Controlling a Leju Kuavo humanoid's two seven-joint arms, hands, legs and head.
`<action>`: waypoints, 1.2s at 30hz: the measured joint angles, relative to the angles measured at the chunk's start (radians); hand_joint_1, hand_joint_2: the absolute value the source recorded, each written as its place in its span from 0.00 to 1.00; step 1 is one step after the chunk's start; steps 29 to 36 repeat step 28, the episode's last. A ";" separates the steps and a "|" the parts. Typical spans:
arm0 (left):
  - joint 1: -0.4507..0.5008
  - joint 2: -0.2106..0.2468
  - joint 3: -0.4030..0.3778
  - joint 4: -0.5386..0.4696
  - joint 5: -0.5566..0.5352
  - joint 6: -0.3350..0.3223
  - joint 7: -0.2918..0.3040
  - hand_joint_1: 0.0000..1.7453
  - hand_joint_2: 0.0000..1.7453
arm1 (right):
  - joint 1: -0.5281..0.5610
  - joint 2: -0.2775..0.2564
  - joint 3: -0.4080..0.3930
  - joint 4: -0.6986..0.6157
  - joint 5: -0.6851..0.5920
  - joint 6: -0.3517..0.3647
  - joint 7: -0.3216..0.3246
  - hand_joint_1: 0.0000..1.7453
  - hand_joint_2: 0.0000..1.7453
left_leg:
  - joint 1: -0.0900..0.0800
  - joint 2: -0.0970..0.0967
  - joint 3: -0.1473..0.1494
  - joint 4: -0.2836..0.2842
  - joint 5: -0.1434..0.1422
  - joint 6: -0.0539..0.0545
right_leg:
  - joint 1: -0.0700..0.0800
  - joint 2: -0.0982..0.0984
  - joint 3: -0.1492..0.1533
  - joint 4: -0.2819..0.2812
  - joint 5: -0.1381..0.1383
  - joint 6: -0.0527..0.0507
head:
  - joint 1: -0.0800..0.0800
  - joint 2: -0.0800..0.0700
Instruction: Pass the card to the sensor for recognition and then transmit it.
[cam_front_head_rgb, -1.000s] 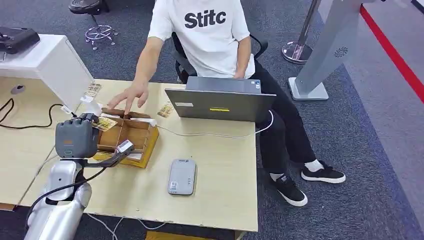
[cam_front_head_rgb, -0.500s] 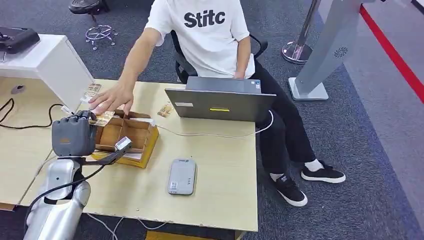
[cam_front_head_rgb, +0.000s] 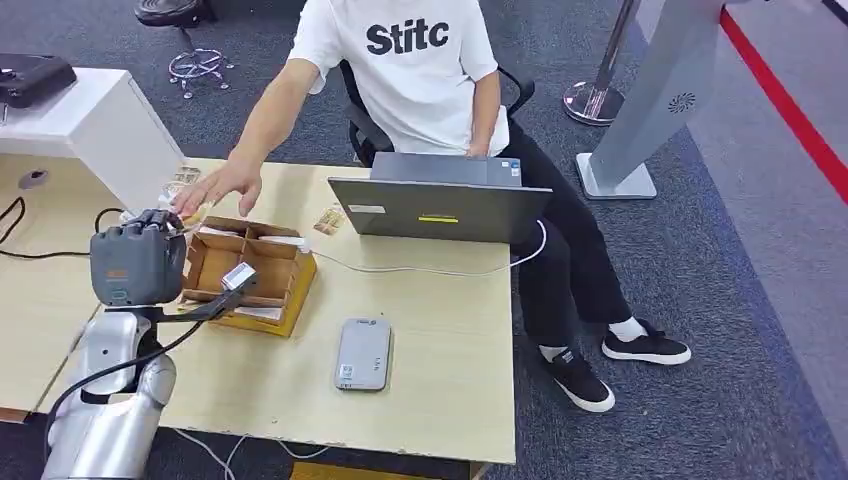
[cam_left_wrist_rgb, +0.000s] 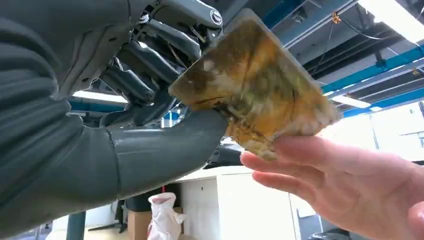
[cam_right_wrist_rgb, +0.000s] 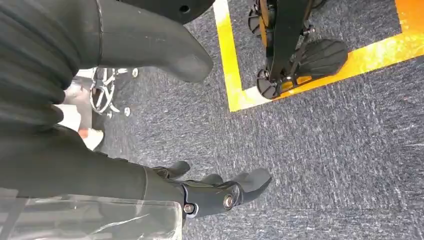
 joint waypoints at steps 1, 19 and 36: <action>0.003 0.000 0.002 -0.004 0.036 0.002 -0.016 0.00 1.00 | 0.000 0.000 -0.001 0.000 0.000 0.001 0.000 0.00 1.00 | 0.000 0.000 0.000 0.000 0.000 0.000 | 0.000 0.000 0.000 0.000 0.000 0.000 | 0.000 0.000; 0.558 -0.405 0.493 -0.553 1.750 -0.014 -0.770 0.00 1.00 | 0.021 0.017 -0.126 0.000 -0.047 -0.072 -0.032 0.00 1.00 | -0.001 -0.001 0.002 -0.001 -0.005 0.001 | -0.001 -0.001 0.001 -0.001 -0.006 0.001 | 0.000 0.000; 0.414 -0.385 0.896 0.284 1.497 -0.533 -0.462 0.05 1.00 | 0.022 0.030 -0.148 0.000 0.045 -0.082 -0.013 0.00 1.00 | -0.001 -0.002 0.005 -0.002 -0.005 0.000 | 0.000 -0.003 0.006 0.000 -0.007 -0.001 | 0.000 0.000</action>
